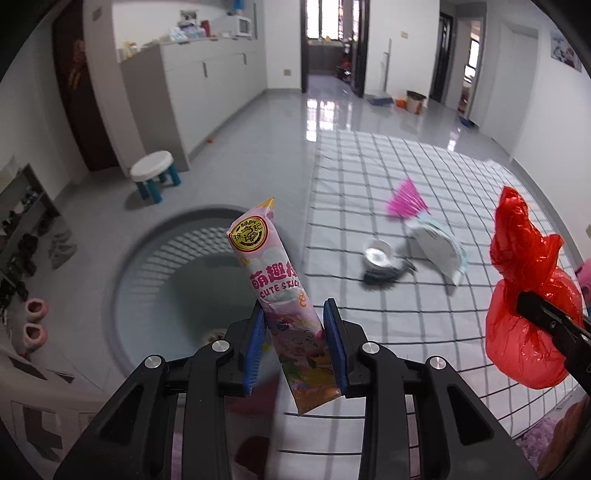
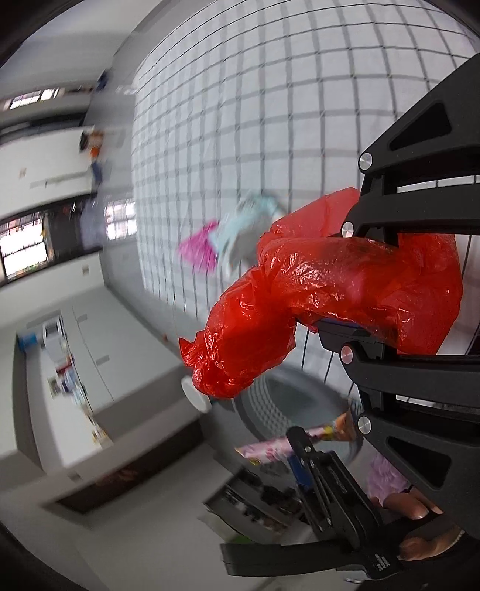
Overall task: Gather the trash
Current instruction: 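Carry the red bag and pink snack tube over the basket with both tools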
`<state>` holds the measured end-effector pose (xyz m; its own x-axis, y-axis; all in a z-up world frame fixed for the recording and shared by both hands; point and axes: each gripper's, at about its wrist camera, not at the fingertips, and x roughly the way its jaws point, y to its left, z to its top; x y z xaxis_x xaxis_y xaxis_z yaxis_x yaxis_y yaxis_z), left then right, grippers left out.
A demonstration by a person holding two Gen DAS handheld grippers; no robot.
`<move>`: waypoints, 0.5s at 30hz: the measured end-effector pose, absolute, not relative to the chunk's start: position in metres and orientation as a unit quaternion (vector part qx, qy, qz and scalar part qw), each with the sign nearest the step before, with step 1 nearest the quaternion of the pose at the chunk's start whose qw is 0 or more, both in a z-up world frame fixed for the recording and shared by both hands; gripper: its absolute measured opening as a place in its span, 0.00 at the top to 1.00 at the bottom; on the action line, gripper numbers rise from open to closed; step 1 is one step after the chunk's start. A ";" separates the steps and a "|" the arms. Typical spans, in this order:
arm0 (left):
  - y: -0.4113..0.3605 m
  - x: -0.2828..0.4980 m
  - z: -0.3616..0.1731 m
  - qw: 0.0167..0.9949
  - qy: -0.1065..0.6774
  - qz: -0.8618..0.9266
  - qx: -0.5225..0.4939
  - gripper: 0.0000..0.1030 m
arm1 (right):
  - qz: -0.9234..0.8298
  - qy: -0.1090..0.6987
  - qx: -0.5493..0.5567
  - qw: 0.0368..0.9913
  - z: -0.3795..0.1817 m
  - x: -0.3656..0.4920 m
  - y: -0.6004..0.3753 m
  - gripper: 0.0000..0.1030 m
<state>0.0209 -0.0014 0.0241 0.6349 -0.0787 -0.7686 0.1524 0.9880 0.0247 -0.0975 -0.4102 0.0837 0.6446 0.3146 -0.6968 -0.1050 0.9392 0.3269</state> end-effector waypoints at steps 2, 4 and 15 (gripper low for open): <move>0.015 0.022 0.031 0.908 0.413 -0.054 0.041 0.70 | 0.135 0.401 0.121 0.898 0.093 -0.091 -0.391 0.80; 0.029 0.024 0.036 0.911 0.407 -0.045 0.038 0.70 | 0.147 0.397 0.115 0.899 0.100 -0.085 -0.376 0.80; 0.101 0.044 0.046 0.920 0.392 0.006 0.017 0.70 | 0.215 0.389 0.083 0.892 0.121 -0.040 -0.283 0.80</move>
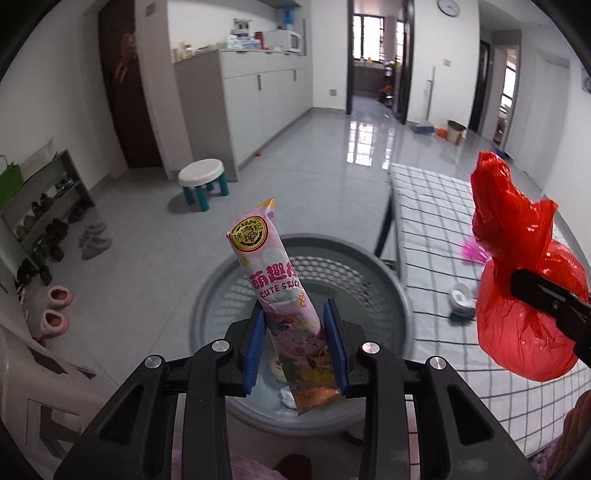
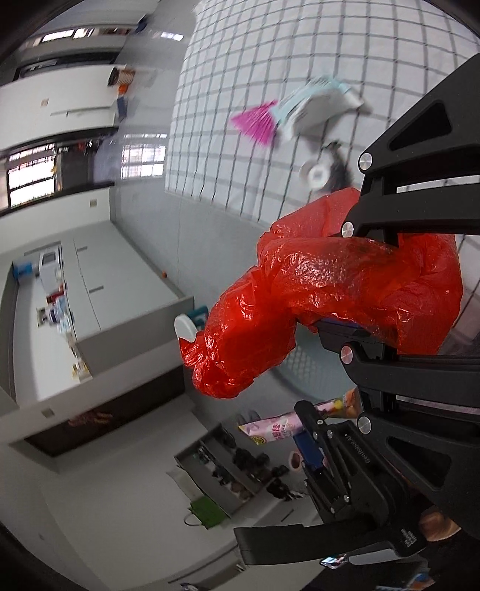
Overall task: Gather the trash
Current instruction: 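Carry the red bag and pink snack tube over the basket with both tools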
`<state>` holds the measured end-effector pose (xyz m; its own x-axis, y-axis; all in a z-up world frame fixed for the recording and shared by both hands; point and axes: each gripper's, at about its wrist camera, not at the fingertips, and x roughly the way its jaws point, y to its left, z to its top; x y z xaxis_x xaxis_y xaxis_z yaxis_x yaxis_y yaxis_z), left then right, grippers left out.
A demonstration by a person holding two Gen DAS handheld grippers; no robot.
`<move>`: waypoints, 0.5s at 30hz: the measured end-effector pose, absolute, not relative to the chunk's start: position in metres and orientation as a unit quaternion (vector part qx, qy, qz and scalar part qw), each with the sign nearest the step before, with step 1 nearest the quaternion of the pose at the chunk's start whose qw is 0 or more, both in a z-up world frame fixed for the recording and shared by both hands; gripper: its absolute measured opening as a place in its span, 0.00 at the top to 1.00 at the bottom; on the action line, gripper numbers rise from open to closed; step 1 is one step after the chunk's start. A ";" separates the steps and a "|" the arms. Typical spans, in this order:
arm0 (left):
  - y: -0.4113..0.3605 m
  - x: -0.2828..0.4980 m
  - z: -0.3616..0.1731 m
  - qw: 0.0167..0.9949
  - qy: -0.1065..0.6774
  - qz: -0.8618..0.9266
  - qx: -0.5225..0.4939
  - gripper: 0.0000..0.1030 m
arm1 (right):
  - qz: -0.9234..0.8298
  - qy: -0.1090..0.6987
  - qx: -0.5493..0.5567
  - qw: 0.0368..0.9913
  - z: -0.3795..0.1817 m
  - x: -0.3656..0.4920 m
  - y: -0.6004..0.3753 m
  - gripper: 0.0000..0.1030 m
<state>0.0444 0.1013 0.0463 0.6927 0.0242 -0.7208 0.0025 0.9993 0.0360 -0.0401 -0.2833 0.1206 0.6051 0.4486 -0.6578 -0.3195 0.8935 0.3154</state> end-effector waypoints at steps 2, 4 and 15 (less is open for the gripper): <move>0.111 0.049 0.045 0.919 0.393 0.012 0.013 0.70 | 0.223 0.389 0.077 0.890 0.120 -0.032 -0.271 0.80; 0.115 0.053 0.042 0.919 0.395 0.017 0.011 0.70 | 0.227 0.394 0.073 0.887 0.116 -0.025 -0.261 0.80; 0.126 0.070 0.015 0.906 0.421 0.031 0.011 0.69 | 0.238 0.442 0.051 0.864 0.072 0.003 -0.225 0.80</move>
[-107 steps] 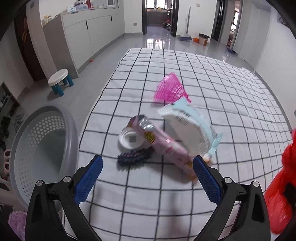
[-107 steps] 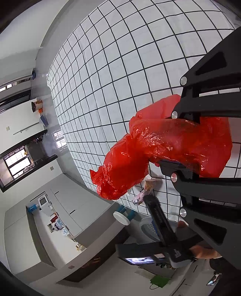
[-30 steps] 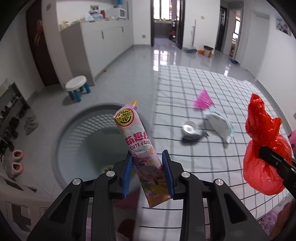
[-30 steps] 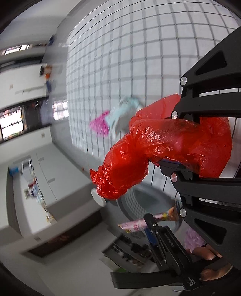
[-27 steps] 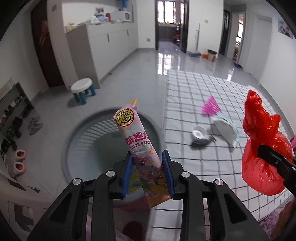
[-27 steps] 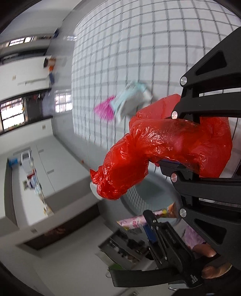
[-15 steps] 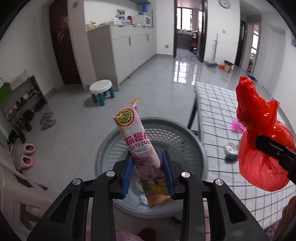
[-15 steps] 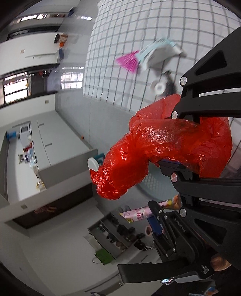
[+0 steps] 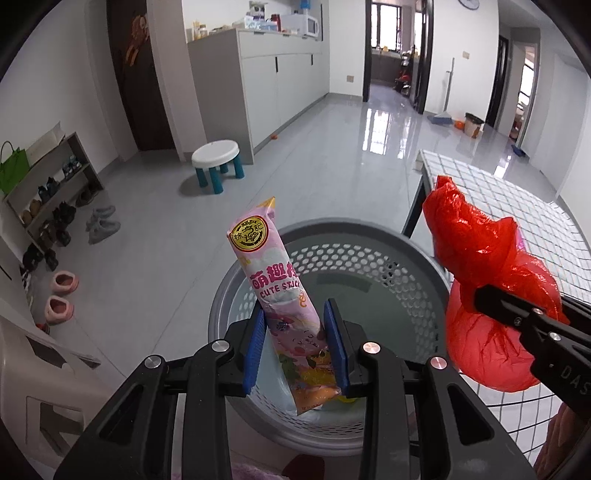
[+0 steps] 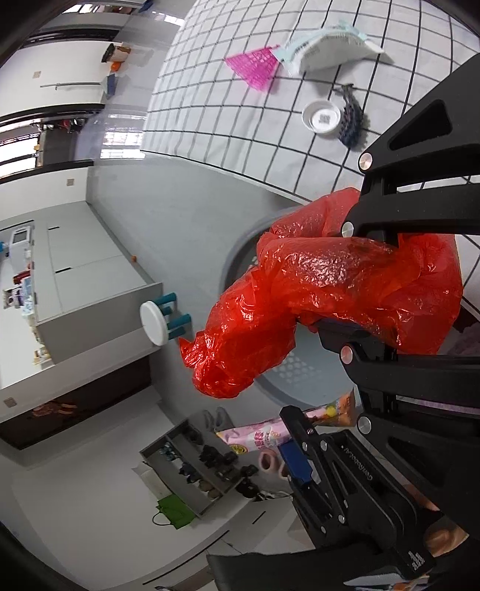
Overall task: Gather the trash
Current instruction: 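Carry the red bag and pink snack tube over the basket with both tools, then open both tools to drop the bag and snack tube into the basket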
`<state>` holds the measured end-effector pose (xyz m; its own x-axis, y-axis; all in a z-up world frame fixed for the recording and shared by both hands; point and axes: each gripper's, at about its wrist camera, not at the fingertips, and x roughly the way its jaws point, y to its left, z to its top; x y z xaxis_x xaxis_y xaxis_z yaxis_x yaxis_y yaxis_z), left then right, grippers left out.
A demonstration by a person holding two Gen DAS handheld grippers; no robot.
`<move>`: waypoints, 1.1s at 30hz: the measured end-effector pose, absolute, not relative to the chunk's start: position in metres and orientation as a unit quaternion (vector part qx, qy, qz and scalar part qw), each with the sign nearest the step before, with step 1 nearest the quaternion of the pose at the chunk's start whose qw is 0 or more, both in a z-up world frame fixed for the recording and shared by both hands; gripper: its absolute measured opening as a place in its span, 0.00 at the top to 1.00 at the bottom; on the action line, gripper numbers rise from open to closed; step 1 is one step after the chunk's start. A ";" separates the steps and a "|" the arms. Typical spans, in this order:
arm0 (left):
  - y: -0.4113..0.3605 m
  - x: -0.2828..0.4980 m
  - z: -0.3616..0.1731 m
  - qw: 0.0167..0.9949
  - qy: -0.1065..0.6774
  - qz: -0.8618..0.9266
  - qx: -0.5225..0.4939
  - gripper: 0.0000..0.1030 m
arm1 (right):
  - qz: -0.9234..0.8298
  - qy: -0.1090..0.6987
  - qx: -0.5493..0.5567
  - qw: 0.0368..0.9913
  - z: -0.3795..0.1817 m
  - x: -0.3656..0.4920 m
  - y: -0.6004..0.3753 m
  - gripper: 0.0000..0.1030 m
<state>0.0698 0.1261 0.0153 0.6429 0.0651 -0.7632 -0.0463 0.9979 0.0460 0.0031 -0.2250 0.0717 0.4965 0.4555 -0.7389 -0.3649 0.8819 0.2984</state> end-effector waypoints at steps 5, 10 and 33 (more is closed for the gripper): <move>0.133 0.076 0.006 0.901 0.433 0.038 0.002 0.68 | 0.237 0.458 0.043 0.856 0.058 0.011 -0.218 0.80; 0.136 0.078 -0.001 0.897 0.441 0.041 -0.004 0.67 | 0.236 0.464 0.035 0.853 0.054 0.017 -0.211 0.78; 0.152 0.071 0.007 0.901 0.429 0.054 -0.026 0.25 | 0.231 0.436 0.029 0.869 0.071 0.008 -0.212 0.41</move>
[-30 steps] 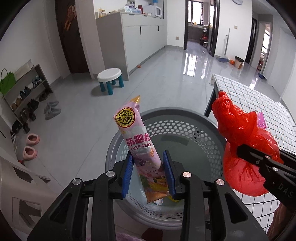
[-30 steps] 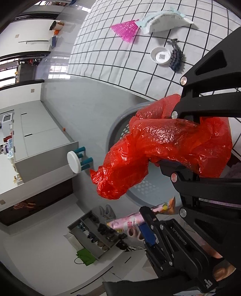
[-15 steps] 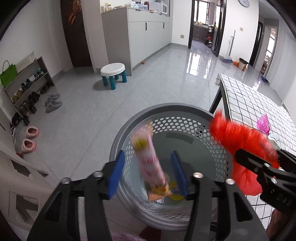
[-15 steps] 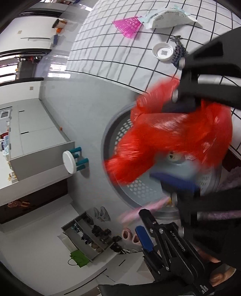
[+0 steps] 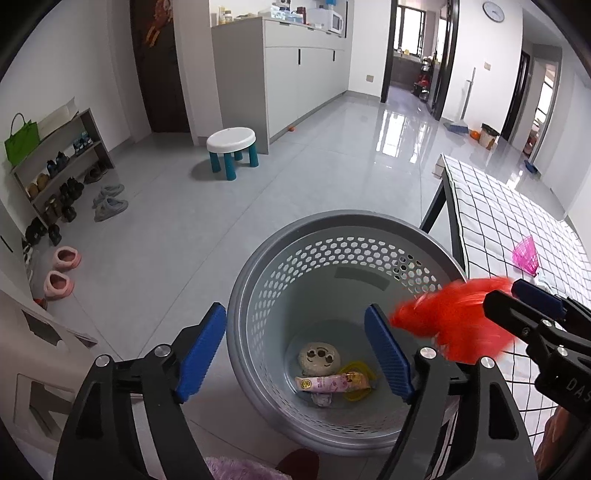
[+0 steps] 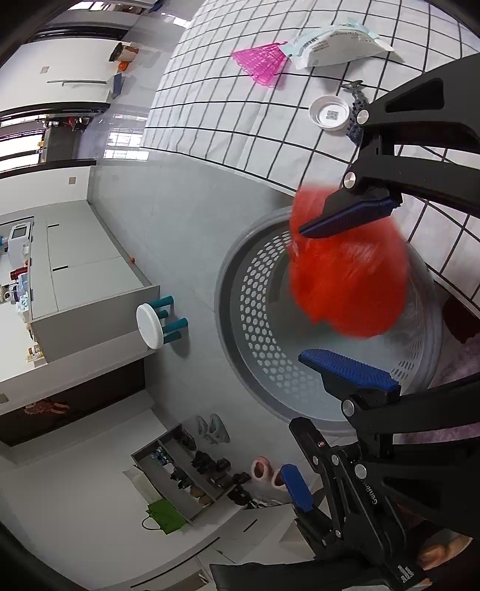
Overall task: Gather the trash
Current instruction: 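Open both tools to drop the bag and snack tube into the basket, then move both tools back over the white-blue wrapper and cap on the mat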
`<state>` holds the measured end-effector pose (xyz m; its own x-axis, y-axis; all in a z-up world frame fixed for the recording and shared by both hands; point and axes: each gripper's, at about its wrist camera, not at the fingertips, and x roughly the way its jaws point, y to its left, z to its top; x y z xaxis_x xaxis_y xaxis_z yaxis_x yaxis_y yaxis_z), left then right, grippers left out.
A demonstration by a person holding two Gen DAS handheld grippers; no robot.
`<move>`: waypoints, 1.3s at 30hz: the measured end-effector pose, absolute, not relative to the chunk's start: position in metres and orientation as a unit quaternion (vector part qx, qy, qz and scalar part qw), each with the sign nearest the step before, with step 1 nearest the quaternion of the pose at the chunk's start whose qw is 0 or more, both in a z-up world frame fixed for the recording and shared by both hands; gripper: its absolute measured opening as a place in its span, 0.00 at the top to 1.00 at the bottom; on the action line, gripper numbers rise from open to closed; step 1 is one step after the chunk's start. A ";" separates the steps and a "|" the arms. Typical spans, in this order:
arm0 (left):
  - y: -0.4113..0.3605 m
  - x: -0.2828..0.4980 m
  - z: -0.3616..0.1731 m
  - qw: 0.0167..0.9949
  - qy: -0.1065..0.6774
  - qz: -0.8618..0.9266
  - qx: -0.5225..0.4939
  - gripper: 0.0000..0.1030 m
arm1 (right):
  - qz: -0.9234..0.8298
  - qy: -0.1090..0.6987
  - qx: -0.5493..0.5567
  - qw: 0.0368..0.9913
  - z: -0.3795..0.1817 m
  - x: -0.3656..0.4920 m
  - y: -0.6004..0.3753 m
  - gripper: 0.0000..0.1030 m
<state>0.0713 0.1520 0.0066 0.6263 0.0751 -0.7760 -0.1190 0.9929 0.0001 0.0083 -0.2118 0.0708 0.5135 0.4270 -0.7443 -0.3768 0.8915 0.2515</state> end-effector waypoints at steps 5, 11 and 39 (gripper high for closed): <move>0.153 0.072 0.007 0.900 0.431 0.056 -0.030 0.23 | 0.233 0.425 0.033 0.874 0.078 0.005 -0.214 0.39; 0.152 0.069 0.010 0.902 0.426 0.057 -0.029 0.18 | 0.234 0.424 0.035 0.874 0.080 0.003 -0.217 0.39; 0.116 0.033 0.040 0.915 0.401 0.017 -0.021 0.08 | 0.175 0.427 0.080 0.883 0.086 -0.052 -0.283 0.39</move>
